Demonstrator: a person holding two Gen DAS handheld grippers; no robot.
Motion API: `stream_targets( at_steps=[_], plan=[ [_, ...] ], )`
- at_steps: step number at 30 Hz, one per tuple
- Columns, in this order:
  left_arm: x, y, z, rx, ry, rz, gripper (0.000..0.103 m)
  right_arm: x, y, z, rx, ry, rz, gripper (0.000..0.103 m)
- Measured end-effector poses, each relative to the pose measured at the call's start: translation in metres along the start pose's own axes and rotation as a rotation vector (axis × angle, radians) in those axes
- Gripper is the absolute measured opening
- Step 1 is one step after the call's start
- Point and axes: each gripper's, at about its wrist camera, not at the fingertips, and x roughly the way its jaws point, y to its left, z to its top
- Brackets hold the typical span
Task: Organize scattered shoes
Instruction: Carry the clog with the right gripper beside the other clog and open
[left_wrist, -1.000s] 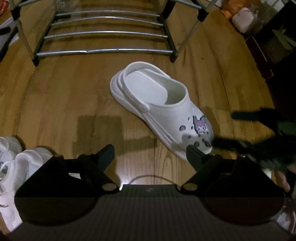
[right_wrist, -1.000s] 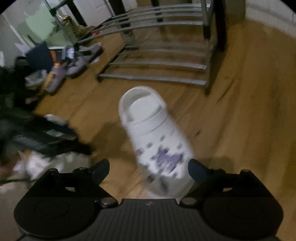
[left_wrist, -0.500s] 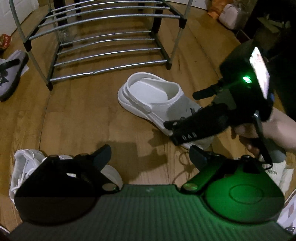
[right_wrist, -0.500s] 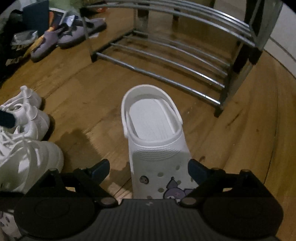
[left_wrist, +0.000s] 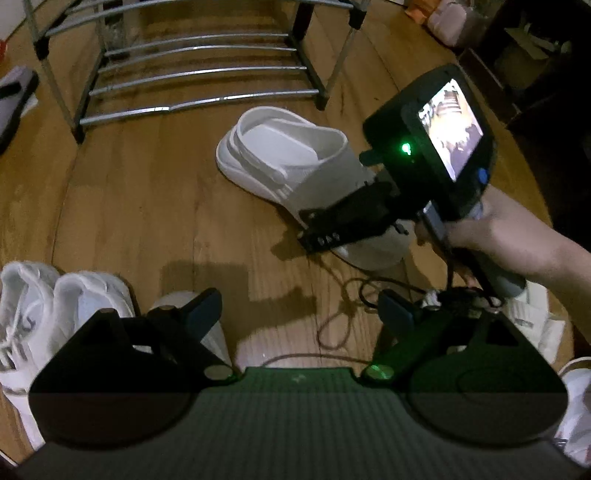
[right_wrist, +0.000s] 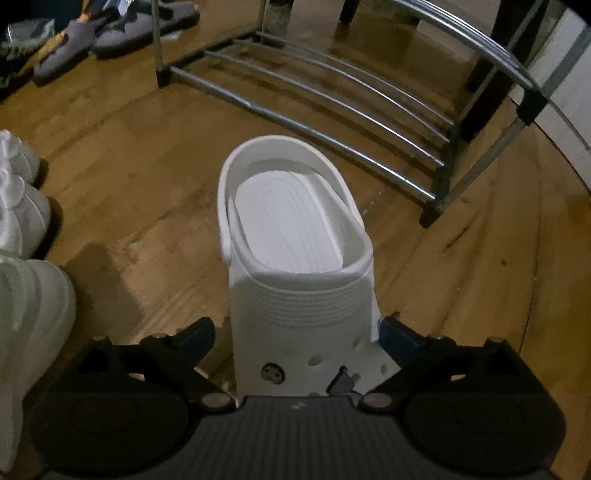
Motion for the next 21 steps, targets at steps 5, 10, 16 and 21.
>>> stream_targets(
  at_steps=[5,10,16,21],
  plan=[
    [-0.012,0.009,-0.017,-0.009,0.011,-0.022,0.092,0.005,0.002,0.002,-0.015,0.011,-0.018,0.099],
    [-0.035,0.021,-0.033,-0.047,-0.011,-0.047,0.092,0.016,0.007,0.001,-0.045,0.038,-0.076,0.098],
    [-0.058,0.041,-0.044,-0.107,-0.047,-0.016,0.092,-0.003,-0.008,0.002,0.229,0.055,0.044,0.091],
    [-0.071,0.057,-0.054,-0.147,-0.067,0.029,0.092,-0.025,-0.026,-0.011,0.560,0.121,0.239,0.091]
  ],
)
